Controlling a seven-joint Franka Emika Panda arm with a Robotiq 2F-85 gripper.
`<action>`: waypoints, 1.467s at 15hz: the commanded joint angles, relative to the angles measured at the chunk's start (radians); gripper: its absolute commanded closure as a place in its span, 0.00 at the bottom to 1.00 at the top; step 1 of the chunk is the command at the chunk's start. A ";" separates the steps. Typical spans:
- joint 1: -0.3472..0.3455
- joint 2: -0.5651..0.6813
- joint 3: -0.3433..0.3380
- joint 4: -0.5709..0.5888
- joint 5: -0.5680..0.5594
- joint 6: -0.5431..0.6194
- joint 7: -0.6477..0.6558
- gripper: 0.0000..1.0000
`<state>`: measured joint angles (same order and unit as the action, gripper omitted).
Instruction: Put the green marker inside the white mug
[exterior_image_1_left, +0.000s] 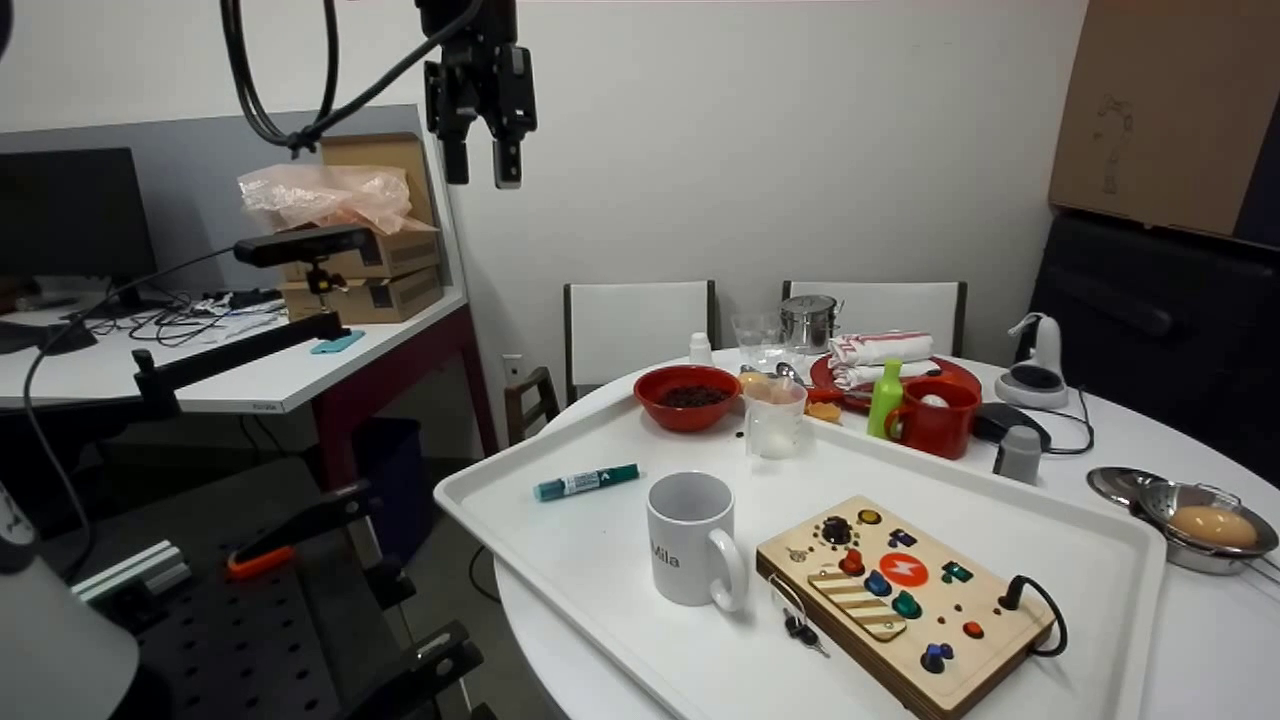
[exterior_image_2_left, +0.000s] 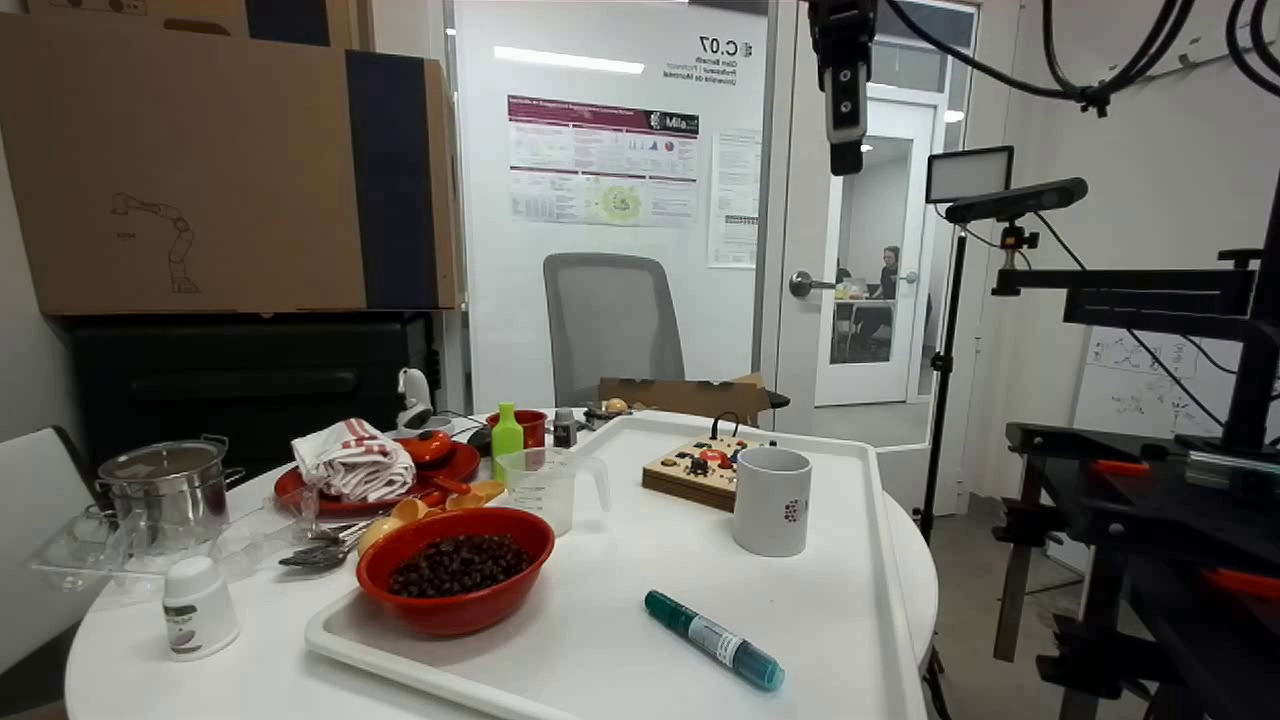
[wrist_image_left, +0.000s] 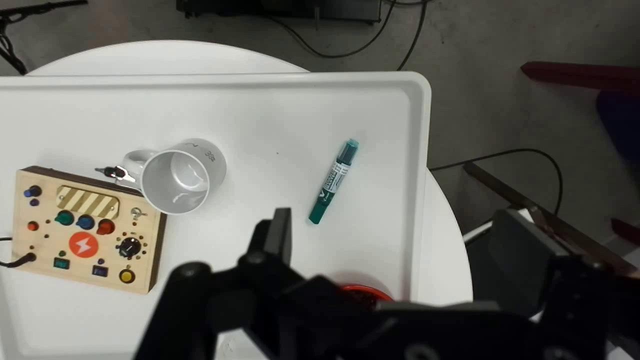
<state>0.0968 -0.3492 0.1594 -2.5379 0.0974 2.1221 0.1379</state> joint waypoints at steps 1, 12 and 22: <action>0.013 0.044 0.009 -0.024 0.031 0.098 0.074 0.00; 0.070 0.549 -0.018 0.052 -0.223 0.645 0.619 0.00; 0.130 0.635 -0.114 0.120 -0.242 0.618 0.591 0.00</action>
<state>0.1983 0.2877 0.0713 -2.4177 -0.1645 2.7400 0.7442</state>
